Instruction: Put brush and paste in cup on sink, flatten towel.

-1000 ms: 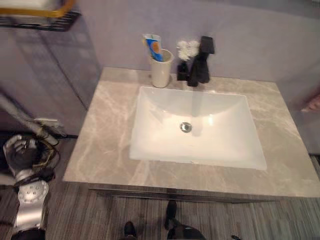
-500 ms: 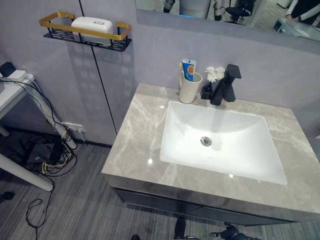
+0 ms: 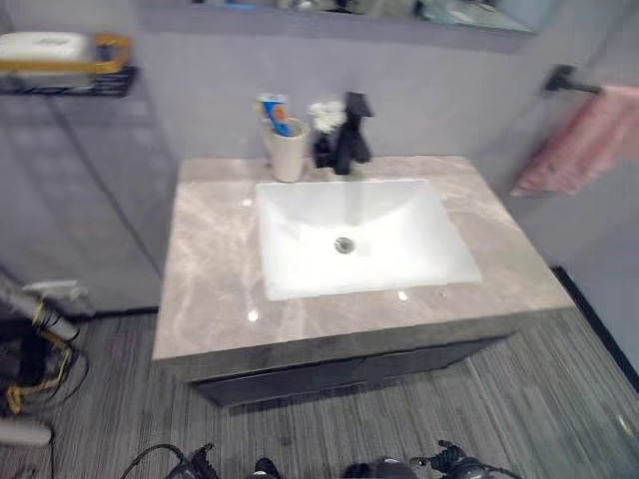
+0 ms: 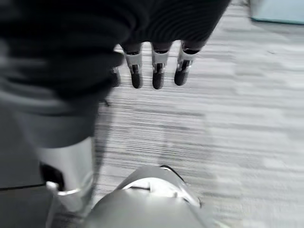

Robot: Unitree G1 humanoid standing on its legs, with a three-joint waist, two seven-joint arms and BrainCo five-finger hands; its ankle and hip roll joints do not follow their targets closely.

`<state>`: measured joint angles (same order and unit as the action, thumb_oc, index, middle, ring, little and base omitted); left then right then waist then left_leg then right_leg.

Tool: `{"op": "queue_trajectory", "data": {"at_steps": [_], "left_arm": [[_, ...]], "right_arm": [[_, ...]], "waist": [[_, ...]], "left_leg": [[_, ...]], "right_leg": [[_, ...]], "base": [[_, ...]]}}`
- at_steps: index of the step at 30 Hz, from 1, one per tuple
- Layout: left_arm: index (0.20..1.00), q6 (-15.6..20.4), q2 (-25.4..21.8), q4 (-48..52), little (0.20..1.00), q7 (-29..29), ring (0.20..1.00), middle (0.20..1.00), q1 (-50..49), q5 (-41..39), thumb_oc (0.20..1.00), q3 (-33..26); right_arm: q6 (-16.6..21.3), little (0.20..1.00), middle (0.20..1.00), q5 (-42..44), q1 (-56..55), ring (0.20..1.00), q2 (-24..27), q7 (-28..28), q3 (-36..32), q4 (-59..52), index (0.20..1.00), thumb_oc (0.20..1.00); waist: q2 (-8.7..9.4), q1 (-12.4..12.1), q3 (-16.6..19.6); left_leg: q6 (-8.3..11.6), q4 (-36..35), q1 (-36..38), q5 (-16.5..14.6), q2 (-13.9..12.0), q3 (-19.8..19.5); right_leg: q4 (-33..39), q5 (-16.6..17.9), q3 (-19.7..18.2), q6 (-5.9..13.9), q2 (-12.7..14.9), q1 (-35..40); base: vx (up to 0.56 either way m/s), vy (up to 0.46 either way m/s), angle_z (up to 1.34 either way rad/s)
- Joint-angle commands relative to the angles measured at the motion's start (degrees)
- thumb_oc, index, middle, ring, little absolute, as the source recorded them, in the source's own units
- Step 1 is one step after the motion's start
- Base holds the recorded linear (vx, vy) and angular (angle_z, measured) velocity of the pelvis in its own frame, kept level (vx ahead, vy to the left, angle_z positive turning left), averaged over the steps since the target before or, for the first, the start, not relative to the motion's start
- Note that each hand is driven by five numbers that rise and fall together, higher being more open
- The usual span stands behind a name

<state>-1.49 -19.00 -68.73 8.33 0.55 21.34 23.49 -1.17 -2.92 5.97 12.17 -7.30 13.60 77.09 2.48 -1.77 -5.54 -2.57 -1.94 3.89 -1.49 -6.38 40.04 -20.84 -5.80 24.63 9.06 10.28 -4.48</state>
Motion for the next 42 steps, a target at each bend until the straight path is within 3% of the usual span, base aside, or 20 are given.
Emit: {"op": "queue_trajectory", "data": {"at_steps": [1, 8, 10, 11, 13, 14, 15, 16, 19, 20, 22, 25, 30, 31, 33, 34, 35, 36, 39, 42], "left_arm": [[1.0, 0.1, 0.8, -4.0, 1.0, 0.7, 1.0, 1.0, 2.2, 1.4, 1.0, -3.6], [1.0, 0.0, 2.8, -5.3, 1.0, 0.6, 1.0, 1.0, 3.0, 4.0, 1.0, -2.6], [1.0, 1.0, 4.1, -3.5, 1.0, 0.9, 1.0, 1.0, 5.0, 2.0, 1.0, -1.5], [1.0, 1.2, 4.4, -3.0, 1.0, 1.2, 1.0, 1.0, 5.8, 1.1, 1.0, -1.1], [1.0, 1.6, 5.6, -2.8, 1.0, 2.0, 1.0, 1.0, 7.8, -0.8, 1.0, 0.3], [1.0, 1.7, 6.0, -2.9, 1.0, 2.1, 1.0, 1.0, 8.2, -0.9, 1.0, 0.9], [1.0, 1.7, 6.0, -2.9, 1.0, 2.1, 1.0, 1.0, 8.3, -0.9, 1.0, 0.9], [1.0, 2.0, 6.4, -3.1, 1.0, 2.1, 1.0, 1.0, 9.4, -0.9, 1.0, 2.1], [1.0, 4.1, 5.2, 0.8, 1.0, 3.0, 1.0, 1.0, 9.9, -2.9, 1.0, 2.8], [1.0, 4.1, 5.2, 0.9, 1.0, 3.0, 1.0, 1.0, 9.9, -2.9, 1.0, 2.8], [1.0, 4.8, 4.5, 2.7, 1.0, 5.9, 1.0, 1.0, 10.1, -6.6, 1.0, 0.7], [1.0, 4.9, 5.1, 2.1, 1.0, 5.6, 1.0, 1.0, 10.3, -8.1, 1.0, -0.1], [1.0, 5.4, 6.0, 4.1, 1.0, 1.1, 1.0, 1.0, 8.8, -2.7, 1.0, 5.9], [1.0, 5.4, 5.8, 4.2, 1.0, 1.0, 1.0, 1.0, 8.6, -2.9, 1.0, 5.4], [1.0, 5.3, 5.1, 5.0, 1.0, 1.6, 1.0, 1.0, 8.3, -3.9, 1.0, 4.2], [1.0, 5.3, 5.0, 5.2, 1.0, 1.5, 1.0, 1.0, 8.0, -4.3, 1.0, 3.5], [1.0, 5.3, 5.0, 5.2, 1.0, 1.5, 1.0, 1.0, 7.9, -4.3, 1.0, 3.5], [1.0, 5.4, 4.7, 4.9, 1.0, 1.8, 1.0, 1.0, 7.3, -5.9, 1.0, 1.6], [1.0, 5.5, 5.2, 3.9, 1.0, 1.3, 1.0, 1.0, 7.3, -5.9, 1.0, 1.7], [1.0, 5.2, 6.2, 2.8, 1.0, 1.1, 1.0, 1.0, 7.0, -5.9, 1.0, 1.5]], "right_arm": [[-0.5, 1.0, 1.0, -1.3, -1.2, 1.0, 1.6, -0.1, 1.5, 2.0, 1.0, 1.0], [0.2, 1.0, 1.0, 1.5, -4.3, 1.0, 3.6, 0.2, -1.0, 1.8, 1.0, 1.0], [0.0, 1.0, 1.0, 1.0, -5.5, 1.0, 4.5, 0.2, -2.1, 3.9, 1.0, 1.0], [-0.1, 1.0, 1.0, 1.0, -5.7, 1.0, 5.2, 0.2, -2.4, 4.4, 1.0, 1.0], [0.2, 1.0, 1.0, 1.0, -3.9, 1.0, 6.5, 0.0, -1.8, 4.9, 1.0, 1.0], [0.4, 1.0, 1.0, 1.3, -3.4, 1.0, 6.7, -0.2, -1.7, 4.8, 1.0, 1.0], [0.4, 1.0, 1.0, 1.3, -3.4, 1.0, 6.7, -0.2, -1.7, 4.8, 1.0, 1.0], [1.1, 1.0, 1.0, 3.6, -3.4, 1.0, 7.4, -0.8, -2.9, 4.1, 1.0, 1.0], [2.1, 1.0, 1.0, 5.1, -2.8, 1.0, 8.4, -1.1, -2.8, 3.0, 1.0, 1.0], [2.1, 1.0, 1.0, 5.1, -2.8, 1.0, 8.4, -1.1, -2.8, 3.0, 1.0, 1.0], [3.1, 1.0, 1.0, 6.1, -3.3, 1.0, 8.3, -1.3, -2.4, 1.9, 1.0, 1.0], [3.0, 1.0, 1.0, 7.2, -3.3, 1.0, 8.3, -0.9, -3.4, 3.2, 1.0, 1.0], [0.6, 1.0, 1.0, 5.0, -3.9, 1.0, 10.2, -1.0, -8.0, 8.9, 1.0, 1.0], [0.5, 1.0, 1.0, 4.5, -3.5, 1.0, 10.4, -0.7, -7.8, 8.6, 1.0, 1.0], [0.5, 1.0, 1.0, 3.6, -2.5, 1.0, 10.2, -1.5, -7.5, 8.0, 1.0, 1.0], [0.7, 1.0, 1.0, 3.3, -2.2, 1.0, 10.1, -1.5, -7.1, 7.4, 1.0, 1.0], [0.7, 1.0, 1.0, 3.3, -2.2, 1.0, 10.1, -1.5, -7.1, 7.4, 1.0, 1.0], [1.0, 1.0, 1.0, 3.2, -1.9, 1.0, 9.0, -1.2, -6.4, 6.5, 1.0, 1.0], [1.3, 1.0, 1.0, 4.7, -2.4, 1.0, 7.9, -1.1, -6.2, 6.5, 1.0, 1.0], [1.5, 1.0, 1.0, 5.6, -3.3, 1.0, 7.8, -1.2, -6.3, 6.5, 1.0, 1.0]], "waist": [[0.12, 0.3, 0.8], [-1.16, 3.2, 0.6], [-0.92, 3.8, -0.5], [-0.68, 3.2, -1.2], [-0.74, 0.9, -2.5], [-0.7, 0.6, -2.4], [-0.71, 0.6, -2.3], [-0.65, 0.8, -1.9], [-1.12, -0.3, -1.3], [-1.11, -0.3, -1.2], [-1.55, -1.8, -1.8], [-1.99, -2.0, -2.1], [-5.69, -0.6, -0.6], [-5.55, -0.5, -0.8], [-5.59, -2.4, -1.1], [-5.67, -2.8, -0.9], [-5.71, -2.5, -1.0], [-5.26, -2.8, -0.6], [-4.9, -1.9, -0.2], [-5.04, -1.9, 1.0]], "left_leg": [[2.9, -3.1, -6.5, 4.9, 0.4, -7.4], [4.44, -2.7, -5.1, 6.4, -1.2, -4.6], [5.37, 3.5, -6.7, 5.1, -2.7, -5.8], [5.72, 7.1, -8.2, 4.0, -2.4, -9.9], [4.55, 10.0, -11.7, 3.0, 2.7, -25.7], [4.01, 10.2, -12.3, 2.1, 4.3, -29.8], [4.0, 10.1, -12.4, 2.3, 4.3, -29.8], [3.06, 10.3, -12.9, 1.5, 6.1, -33.2], [2.44, 8.2, -14.4, 2.6, 9.1, -40.2], [2.47, 8.0, -14.5, 2.8, 9.0, -40.2], [2.95, 5.9, -16.2, 5.5, 10.4, -47.0], [3.0, 6.0, -16.1, 5.3, 10.8, -48.0], [0.53, 2.7, -10.1, 2.9, 10.5, -40.2], [0.52, 2.2, -9.1, 2.2, 10.4, -38.8], [1.24, 0.7, -7.3, 1.8, 8.9, -34.7], [1.42, -0.1, -6.5, 1.8, 8.7, -33.6], [1.44, -0.2, -6.4, 1.9, 8.7, -33.8], [1.54, -1.3, -4.6, 1.6, 8.5, -31.4], [1.29, -0.5, -2.8, 0.8, 9.4, -32.1], [1.57, -1.2, -1.2, 0.4, 9.6, -31.8]], "right_leg": [[9.7, 1.7, -4.2, -1.74, -2.2, 2.6], [15.9, 1.9, -10.4, -3.41, -6.8, 3.9], [17.3, 2.2, -11.9, -4.17, -7.3, 4.9], [17.7, 1.8, -13.2, -4.66, -7.6, 5.3], [18.7, 2.7, -16.9, -6.01, -8.9, 5.1], [19.8, 2.9, -18.8, -6.0, -9.5, 5.8], [19.9, 3.1, -18.8, -6.02, -9.5, 5.6], [20.2, 3.5, -23.0, -5.88, -10.4, 6.3], [19.9, 3.6, -27.9, -5.94, -12.1, 6.2], [19.9, 3.7, -27.9, -5.95, -12.1, 6.0], [19.8, 3.9, -32.1, -5.9, -13.3, 5.6], [19.4, 3.2, -34.4, -5.69, -13.4, 5.8], [11.9, 0.7, -34.8, -3.04, -10.5, 4.3], [10.3, 0.6, -32.4, -2.35, -9.7, 3.0], [9.6, 2.0, -17.5, -1.82, -5.3, 0.0], [10.1, 2.5, -13.1, -2.13, -4.2, -0.3], [10.2, 2.5, -12.8, -2.13, -4.2, -0.1], [11.2, 4.0, -7.5, -2.42, -3.6, -0.8], [13.4, 4.4, -12.1, -2.98, -6.1, -0.2], [16.5, 4.5, -12.6, -3.54, -7.0, 2.7]], "base": [[0.01, -0.176, -1.42], [0.02, -0.168, -0.85], [0.02, -0.249, -0.18], [-0.04, -0.225, -0.23], [-0.03, -0.167, -0.49], [0.04, -0.083, -0.89], [0.15, -0.056, -1.7], [0.16, -0.008, -1.53], [0.18, 0.018, -0.9], [0.13, 0.041, -1.33], [0.11, 0.061, -1.36], [0.13, 0.167, -1.19], [0.23, 0.382, -0.73], [0.03, 0.19, -0.95], [-0.01, 0.123, -1.61], [-0.01, 0.043, -1.51], [0.03, 0.053, -0.99], [0.12, 0.07, -0.37], [0.15, 0.033, -0.49], [0.11, -0.035, 0.13]]}}
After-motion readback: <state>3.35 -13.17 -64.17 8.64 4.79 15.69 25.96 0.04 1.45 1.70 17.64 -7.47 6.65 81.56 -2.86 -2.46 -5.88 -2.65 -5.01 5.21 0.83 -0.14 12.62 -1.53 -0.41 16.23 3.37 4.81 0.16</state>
